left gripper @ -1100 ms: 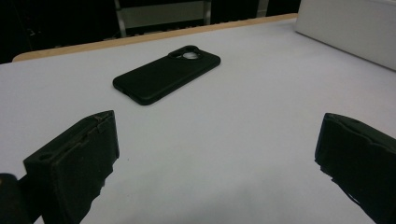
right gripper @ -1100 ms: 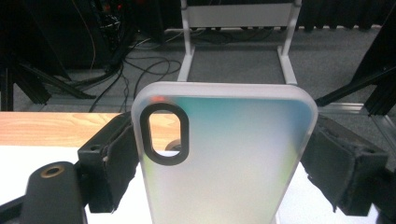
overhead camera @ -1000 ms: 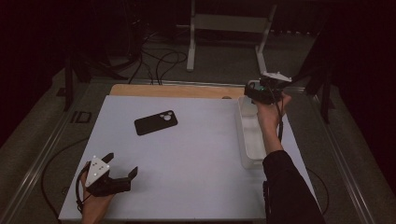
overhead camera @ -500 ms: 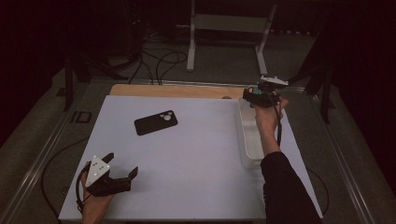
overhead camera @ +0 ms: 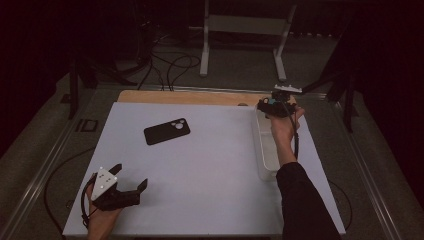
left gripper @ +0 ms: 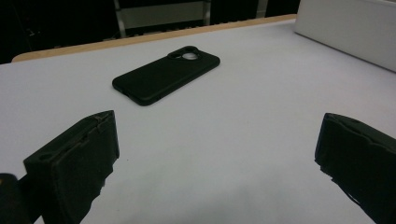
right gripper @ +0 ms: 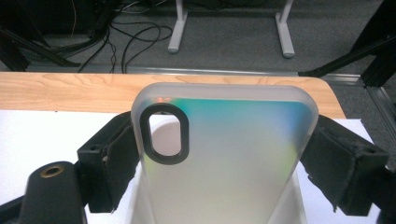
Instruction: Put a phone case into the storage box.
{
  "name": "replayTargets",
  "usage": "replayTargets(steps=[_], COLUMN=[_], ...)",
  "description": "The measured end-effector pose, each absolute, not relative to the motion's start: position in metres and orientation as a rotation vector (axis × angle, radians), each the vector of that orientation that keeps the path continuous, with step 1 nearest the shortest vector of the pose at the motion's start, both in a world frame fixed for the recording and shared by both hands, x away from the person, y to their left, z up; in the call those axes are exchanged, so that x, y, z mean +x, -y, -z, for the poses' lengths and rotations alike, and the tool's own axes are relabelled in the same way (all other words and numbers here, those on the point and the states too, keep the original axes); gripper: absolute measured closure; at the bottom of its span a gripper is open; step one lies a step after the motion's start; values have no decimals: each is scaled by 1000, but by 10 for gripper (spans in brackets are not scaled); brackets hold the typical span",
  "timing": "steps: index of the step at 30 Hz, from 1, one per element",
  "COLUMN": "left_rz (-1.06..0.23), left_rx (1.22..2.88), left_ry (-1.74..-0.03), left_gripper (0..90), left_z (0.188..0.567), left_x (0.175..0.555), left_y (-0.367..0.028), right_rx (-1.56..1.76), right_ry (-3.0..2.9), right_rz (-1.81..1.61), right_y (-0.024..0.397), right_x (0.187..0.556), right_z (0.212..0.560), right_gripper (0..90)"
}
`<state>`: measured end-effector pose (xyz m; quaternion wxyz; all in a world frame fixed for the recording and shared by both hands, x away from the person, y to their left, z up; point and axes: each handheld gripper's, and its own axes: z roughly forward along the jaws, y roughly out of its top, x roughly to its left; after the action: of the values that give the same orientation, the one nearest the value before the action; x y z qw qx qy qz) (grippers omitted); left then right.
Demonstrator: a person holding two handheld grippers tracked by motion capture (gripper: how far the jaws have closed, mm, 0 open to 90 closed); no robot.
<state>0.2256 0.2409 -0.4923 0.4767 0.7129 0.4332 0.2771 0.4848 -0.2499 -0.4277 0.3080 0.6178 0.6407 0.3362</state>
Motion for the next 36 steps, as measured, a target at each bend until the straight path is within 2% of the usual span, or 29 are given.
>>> replayTargets(steps=[20, 25, 36], left_rz=[-673, -672, -674], left_rx=[1745, 1745, 1746], left_ry=[-1060, -1061, -1062], left_gripper=[3, 3, 3], left_z=[493, 493, 493], left_x=[226, 226, 226], left_y=[-240, -240, -240], right_rx=[1656, 1664, 1620], right_ry=[-1688, -1688, -1657], right_rz=[-850, -894, -962], right_y=[249, 252, 259], right_x=[494, 494, 482], right_z=[440, 439, 425], right_gripper=[164, 94, 92])
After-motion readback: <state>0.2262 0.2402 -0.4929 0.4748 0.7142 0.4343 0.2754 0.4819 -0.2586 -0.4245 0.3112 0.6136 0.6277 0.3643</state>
